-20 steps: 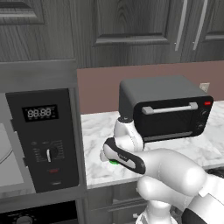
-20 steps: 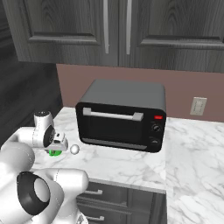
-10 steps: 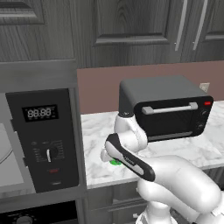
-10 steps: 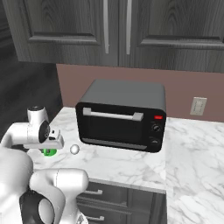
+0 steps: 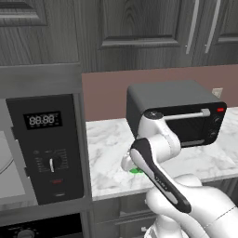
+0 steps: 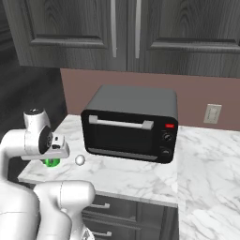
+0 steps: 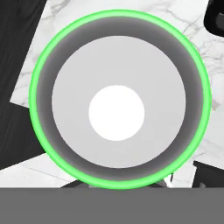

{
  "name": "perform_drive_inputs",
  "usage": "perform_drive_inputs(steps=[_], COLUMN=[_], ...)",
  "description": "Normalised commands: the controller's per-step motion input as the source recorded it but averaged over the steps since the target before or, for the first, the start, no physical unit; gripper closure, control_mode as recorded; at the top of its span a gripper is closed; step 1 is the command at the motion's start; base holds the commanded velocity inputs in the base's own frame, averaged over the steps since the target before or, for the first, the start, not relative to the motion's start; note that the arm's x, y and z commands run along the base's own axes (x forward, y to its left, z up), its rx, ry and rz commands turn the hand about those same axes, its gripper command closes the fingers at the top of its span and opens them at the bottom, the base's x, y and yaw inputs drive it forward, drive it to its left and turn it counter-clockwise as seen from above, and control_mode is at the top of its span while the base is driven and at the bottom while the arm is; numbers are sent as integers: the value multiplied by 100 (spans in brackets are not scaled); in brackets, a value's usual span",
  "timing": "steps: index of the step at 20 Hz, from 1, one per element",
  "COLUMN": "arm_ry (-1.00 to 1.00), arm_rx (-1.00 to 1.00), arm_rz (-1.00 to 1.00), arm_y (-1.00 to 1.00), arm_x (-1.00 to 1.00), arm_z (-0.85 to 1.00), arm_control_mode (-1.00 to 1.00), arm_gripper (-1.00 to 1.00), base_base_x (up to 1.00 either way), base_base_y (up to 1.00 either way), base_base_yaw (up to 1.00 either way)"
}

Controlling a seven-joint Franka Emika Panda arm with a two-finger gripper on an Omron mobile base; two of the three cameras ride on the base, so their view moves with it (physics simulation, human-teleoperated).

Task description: Pick the mug from the counter and place it inside the microwave. Then close the microwave.

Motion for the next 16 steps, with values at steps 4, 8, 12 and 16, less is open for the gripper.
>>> perform_drive_inputs(steps=[4, 8, 12, 16], arm_ry=[0, 0, 2, 3], arm_rx=[0, 0, 0, 0], arm_rz=[1, 0, -3, -7], arm_y=[-50, -46, -41, -29], arm_x=[-16, 0, 0, -11], arm_z=[55, 47, 41, 42], arm_control_mode=[-100, -100, -100, -100], arm_gripper=[100, 100, 100, 100], base_base_x=[0, 0, 0, 0], base_base_y=[0, 0, 0, 0], base_base_yaw=[0, 0, 0, 0])
